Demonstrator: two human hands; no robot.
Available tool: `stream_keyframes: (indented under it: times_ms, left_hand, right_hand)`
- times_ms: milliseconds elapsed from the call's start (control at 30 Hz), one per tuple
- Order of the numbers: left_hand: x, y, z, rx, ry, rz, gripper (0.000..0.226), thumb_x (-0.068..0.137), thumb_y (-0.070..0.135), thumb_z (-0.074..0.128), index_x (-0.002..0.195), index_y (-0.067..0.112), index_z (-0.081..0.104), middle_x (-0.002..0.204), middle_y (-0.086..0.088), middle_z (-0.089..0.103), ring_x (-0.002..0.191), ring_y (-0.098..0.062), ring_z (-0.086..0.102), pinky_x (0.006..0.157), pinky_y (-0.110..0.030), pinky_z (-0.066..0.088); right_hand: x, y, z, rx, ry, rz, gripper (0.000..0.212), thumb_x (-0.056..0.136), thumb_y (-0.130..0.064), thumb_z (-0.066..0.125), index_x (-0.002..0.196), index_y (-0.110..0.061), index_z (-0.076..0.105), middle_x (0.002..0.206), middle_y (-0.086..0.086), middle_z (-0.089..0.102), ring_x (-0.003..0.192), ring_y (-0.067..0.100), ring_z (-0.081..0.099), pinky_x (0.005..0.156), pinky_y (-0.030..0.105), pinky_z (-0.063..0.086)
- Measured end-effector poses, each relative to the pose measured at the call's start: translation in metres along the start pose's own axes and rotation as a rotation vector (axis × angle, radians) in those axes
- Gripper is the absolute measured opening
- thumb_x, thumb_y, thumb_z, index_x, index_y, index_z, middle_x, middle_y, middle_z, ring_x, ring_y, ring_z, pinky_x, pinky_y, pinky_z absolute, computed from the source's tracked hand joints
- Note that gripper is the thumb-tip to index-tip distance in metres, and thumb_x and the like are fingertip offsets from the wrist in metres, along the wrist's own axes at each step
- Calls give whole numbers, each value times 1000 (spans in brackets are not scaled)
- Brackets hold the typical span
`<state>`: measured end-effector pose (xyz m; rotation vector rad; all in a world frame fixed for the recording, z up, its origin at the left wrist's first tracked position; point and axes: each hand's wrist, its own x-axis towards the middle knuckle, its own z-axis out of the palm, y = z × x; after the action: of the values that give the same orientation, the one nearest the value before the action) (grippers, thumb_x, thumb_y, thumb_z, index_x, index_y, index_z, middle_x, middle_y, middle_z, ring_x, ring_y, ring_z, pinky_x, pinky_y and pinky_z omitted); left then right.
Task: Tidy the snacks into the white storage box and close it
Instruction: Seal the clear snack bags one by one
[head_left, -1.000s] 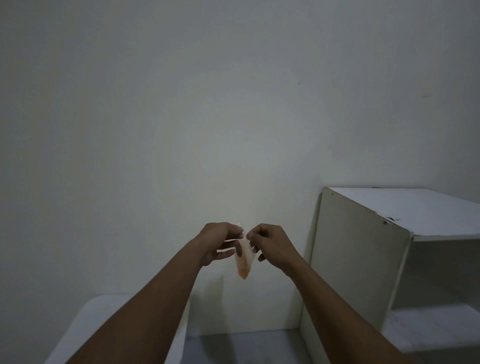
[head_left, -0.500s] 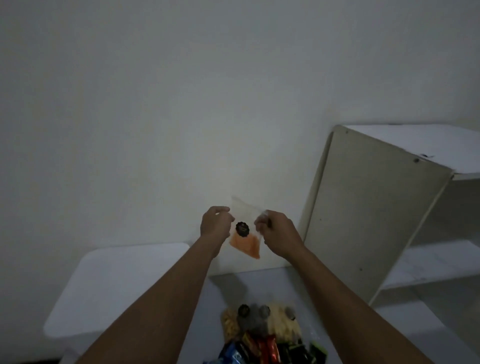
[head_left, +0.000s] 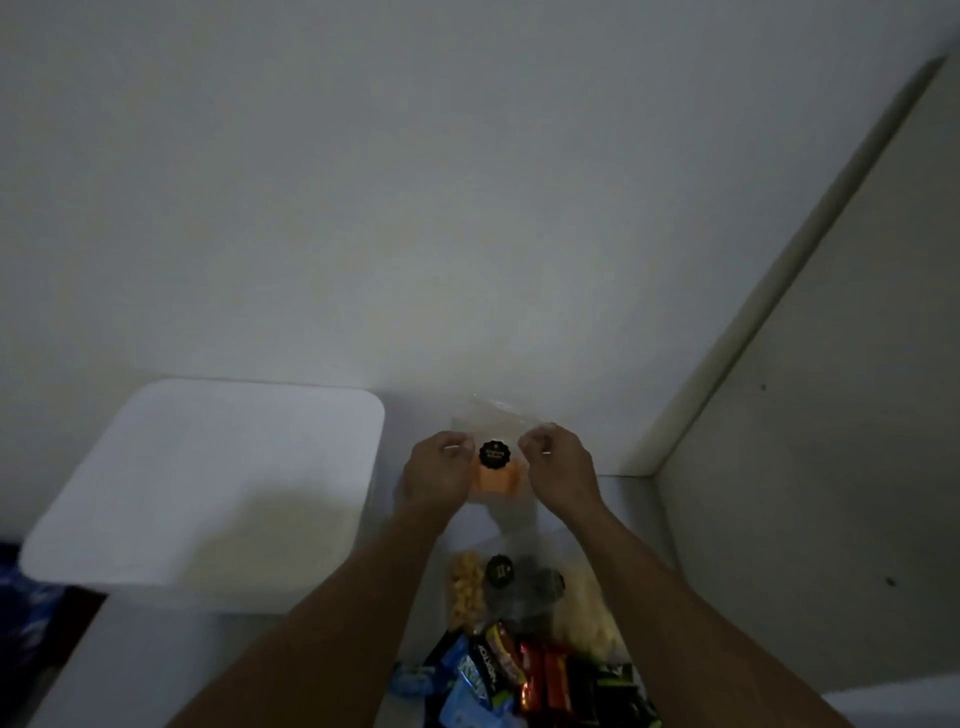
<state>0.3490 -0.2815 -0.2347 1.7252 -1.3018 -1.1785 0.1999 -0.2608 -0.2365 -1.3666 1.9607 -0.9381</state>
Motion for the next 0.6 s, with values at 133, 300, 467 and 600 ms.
stream_keyframes:
  times_ms: [133, 300, 467, 600]
  left_hand:
    - [28, -22, 16, 3, 113, -91, 20, 91, 26, 60, 102, 17, 75, 106, -7, 73, 95, -26, 64, 88, -38, 54]
    - [52, -45, 30, 69, 174, -178, 21, 93, 27, 58, 103, 19, 75, 109, -8, 72, 97, -29, 65, 86, -34, 54]
    - [61, -55, 40, 141, 222, -215, 24, 95, 25, 55, 109, 18, 72, 114, -11, 70, 102, -32, 63, 85, -36, 54]
    - [68, -60, 47, 127, 243, -213, 23, 94, 24, 58, 110, 17, 72, 115, -10, 70, 104, -30, 64, 87, -34, 53]
  right_hand:
    - [24, 24, 33, -12, -92, 61, 13, 100, -17, 51, 106, -14, 61, 99, -4, 59, 92, 13, 57, 55, 7, 33]
    - [37, 43, 60, 27, -102, 156, 10, 99, -16, 53, 105, -13, 60, 98, -2, 57, 90, 15, 56, 67, 20, 41]
    - [45, 52, 70, 116, -156, 231, 14, 96, -5, 52, 96, -10, 65, 102, 2, 64, 98, 18, 60, 79, 24, 44]
    - [50, 54, 71, 107, -164, 244, 17, 96, -6, 52, 100, -8, 68, 106, 4, 67, 102, 19, 62, 80, 23, 44]
